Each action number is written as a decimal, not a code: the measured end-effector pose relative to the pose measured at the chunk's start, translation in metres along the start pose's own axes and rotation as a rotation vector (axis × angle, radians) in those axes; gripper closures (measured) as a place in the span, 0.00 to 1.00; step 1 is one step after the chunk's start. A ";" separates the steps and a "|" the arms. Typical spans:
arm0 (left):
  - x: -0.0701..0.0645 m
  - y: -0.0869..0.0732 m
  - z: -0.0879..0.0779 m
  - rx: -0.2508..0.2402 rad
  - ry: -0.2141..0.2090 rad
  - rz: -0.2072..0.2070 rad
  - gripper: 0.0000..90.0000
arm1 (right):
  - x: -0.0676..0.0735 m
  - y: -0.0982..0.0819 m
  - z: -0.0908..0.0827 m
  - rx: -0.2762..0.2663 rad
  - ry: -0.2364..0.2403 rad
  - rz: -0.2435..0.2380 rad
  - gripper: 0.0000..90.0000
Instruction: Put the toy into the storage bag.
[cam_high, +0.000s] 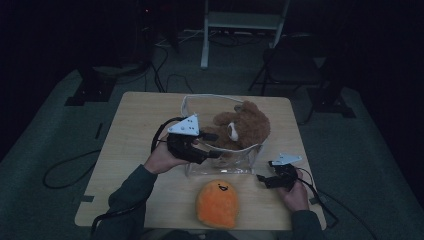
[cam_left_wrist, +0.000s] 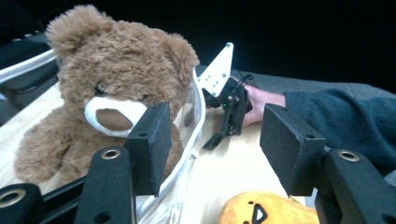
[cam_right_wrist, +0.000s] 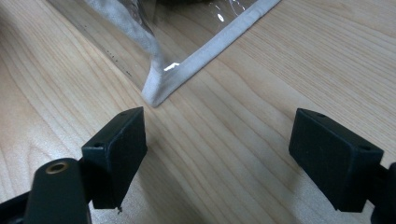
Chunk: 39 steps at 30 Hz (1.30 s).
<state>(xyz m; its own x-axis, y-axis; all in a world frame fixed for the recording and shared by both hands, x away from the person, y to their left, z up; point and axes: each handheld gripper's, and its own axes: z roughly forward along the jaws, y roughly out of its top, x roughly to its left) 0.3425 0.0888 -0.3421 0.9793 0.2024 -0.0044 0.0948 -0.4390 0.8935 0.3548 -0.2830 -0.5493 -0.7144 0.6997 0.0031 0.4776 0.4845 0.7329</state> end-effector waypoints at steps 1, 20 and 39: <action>0.000 -0.001 0.000 0.001 -0.002 0.000 0.49 | 0.000 0.000 0.000 0.000 0.000 -0.001 0.20; -0.007 -0.020 0.010 0.028 -0.023 -0.008 0.52 | 0.000 0.000 0.000 -0.001 0.000 0.000 0.20; -0.018 -0.043 0.018 0.057 -0.051 -0.029 0.54 | 0.000 0.000 0.000 -0.001 0.000 -0.001 0.20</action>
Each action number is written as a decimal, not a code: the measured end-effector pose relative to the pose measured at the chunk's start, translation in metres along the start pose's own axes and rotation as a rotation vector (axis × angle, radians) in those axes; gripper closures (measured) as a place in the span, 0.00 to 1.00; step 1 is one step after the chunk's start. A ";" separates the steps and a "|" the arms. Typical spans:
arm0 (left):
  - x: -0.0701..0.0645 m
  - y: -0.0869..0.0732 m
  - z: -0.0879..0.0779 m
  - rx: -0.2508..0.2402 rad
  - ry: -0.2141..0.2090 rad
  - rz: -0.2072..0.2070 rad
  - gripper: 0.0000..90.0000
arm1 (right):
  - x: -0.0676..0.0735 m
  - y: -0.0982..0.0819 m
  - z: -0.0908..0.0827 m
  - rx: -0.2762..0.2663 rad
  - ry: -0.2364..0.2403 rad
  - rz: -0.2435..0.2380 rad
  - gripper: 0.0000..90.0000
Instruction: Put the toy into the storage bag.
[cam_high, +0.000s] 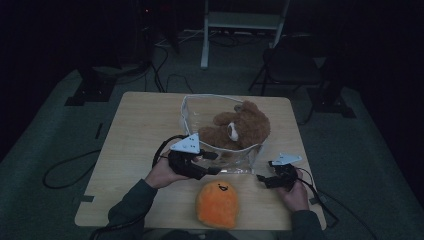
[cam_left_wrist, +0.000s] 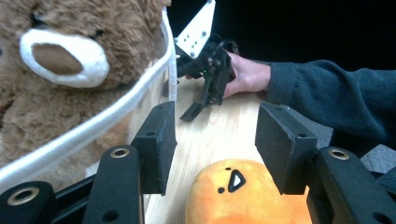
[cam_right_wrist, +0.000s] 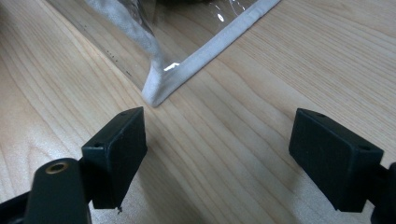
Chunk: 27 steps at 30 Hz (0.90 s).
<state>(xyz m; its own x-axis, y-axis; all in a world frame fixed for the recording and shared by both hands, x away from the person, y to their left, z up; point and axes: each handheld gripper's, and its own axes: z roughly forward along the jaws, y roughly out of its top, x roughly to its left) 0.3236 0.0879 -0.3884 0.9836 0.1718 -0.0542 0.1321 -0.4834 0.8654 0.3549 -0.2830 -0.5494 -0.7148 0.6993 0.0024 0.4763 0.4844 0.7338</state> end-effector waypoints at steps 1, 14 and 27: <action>-0.001 -0.002 0.001 0.001 -0.005 -0.004 0.54 | 0.000 0.000 0.000 0.000 0.000 0.000 0.20; -0.010 -0.016 0.009 0.017 -0.017 -0.018 0.53 | 0.000 0.000 0.000 0.000 0.000 0.000 0.20; -0.020 -0.028 0.014 0.053 -0.037 -0.015 0.58 | 0.000 0.000 0.000 0.000 0.000 0.000 0.20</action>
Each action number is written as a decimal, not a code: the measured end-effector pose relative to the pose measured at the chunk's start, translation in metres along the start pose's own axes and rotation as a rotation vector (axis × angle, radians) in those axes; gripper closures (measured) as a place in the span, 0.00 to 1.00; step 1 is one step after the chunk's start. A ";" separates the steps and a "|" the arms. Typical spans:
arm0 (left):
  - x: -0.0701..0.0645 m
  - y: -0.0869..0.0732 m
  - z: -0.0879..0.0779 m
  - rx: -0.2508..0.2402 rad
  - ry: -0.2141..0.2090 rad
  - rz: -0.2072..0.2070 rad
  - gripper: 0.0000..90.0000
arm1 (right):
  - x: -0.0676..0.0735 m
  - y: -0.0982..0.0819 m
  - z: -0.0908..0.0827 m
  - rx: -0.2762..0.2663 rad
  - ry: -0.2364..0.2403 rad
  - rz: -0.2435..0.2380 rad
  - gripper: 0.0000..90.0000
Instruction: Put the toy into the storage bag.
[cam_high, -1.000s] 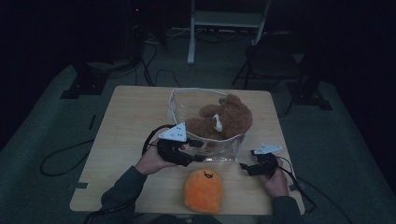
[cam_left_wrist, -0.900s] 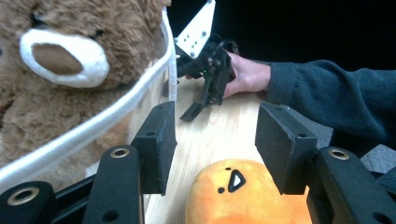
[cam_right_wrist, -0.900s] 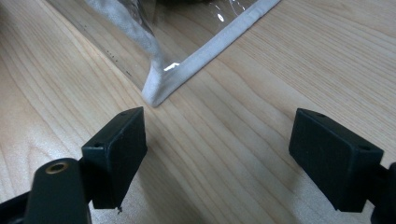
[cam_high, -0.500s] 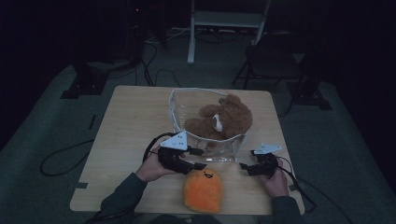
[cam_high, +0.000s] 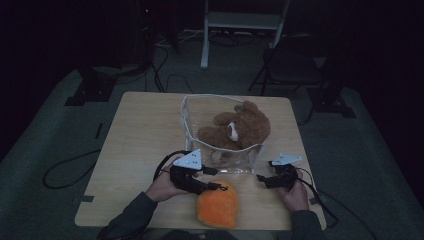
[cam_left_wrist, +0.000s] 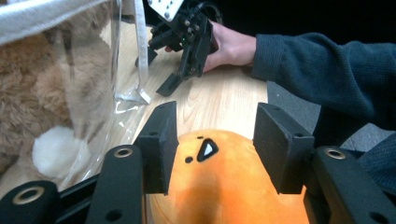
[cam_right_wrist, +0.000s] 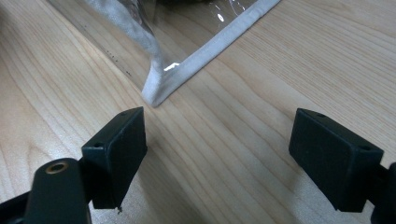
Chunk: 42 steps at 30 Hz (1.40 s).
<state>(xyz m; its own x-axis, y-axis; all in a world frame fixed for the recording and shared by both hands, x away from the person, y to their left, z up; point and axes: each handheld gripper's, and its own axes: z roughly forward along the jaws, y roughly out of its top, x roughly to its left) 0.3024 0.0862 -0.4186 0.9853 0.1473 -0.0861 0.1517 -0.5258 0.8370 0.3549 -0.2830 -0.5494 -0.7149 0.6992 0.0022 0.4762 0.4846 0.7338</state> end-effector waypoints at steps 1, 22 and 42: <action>0.000 0.000 -0.001 0.000 -0.001 0.001 0.59 | 0.000 0.000 0.000 0.000 0.000 0.000 0.20; -0.011 -0.014 0.001 0.069 -0.075 0.022 0.71 | 0.000 0.000 0.000 0.000 0.000 0.000 0.20; -0.014 -0.026 0.015 0.213 -0.167 0.014 0.68 | 0.000 0.000 0.000 0.000 0.000 0.000 0.20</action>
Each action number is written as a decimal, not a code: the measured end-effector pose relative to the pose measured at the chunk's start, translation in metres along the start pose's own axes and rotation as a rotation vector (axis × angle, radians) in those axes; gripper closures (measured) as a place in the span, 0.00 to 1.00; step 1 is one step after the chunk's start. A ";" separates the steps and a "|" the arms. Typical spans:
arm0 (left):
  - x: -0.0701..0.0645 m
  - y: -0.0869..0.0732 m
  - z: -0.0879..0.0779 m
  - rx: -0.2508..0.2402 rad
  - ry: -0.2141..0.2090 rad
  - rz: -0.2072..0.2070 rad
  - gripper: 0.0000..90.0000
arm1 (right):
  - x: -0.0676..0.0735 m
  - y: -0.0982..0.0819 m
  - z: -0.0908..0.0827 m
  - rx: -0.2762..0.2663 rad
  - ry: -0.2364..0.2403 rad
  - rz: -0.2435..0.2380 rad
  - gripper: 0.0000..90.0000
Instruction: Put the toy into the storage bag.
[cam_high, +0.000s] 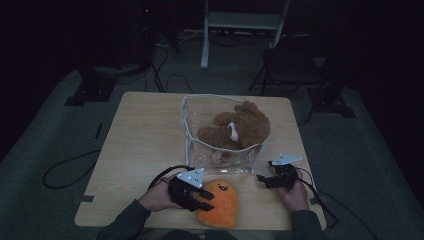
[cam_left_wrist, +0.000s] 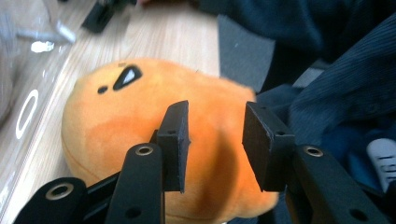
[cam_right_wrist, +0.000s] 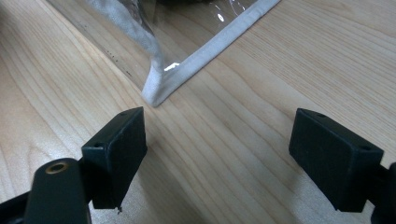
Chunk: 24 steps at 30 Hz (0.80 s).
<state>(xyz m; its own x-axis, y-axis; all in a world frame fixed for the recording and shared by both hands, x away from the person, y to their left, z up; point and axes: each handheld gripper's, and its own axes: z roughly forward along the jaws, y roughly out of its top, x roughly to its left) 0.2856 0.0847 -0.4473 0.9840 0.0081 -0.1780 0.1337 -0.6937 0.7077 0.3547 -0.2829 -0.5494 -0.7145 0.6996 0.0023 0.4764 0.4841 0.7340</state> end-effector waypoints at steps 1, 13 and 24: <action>0.001 0.000 0.001 0.001 0.009 -0.007 0.67 | 0.000 0.000 0.000 0.000 0.000 0.000 0.20; 0.014 0.003 0.004 0.015 0.194 -0.043 0.56 | 0.000 0.000 0.000 0.000 0.000 0.000 0.20; 0.018 0.006 0.004 0.001 0.352 -0.063 0.42 | 0.000 0.000 0.000 0.000 0.000 0.000 0.20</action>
<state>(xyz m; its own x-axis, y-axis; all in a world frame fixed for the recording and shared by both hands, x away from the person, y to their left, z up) 0.3037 0.0779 -0.4489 0.9542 0.2981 0.0249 0.1956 -0.6849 0.7019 0.3548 -0.2830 -0.5495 -0.7145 0.6996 0.0020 0.4760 0.4841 0.7342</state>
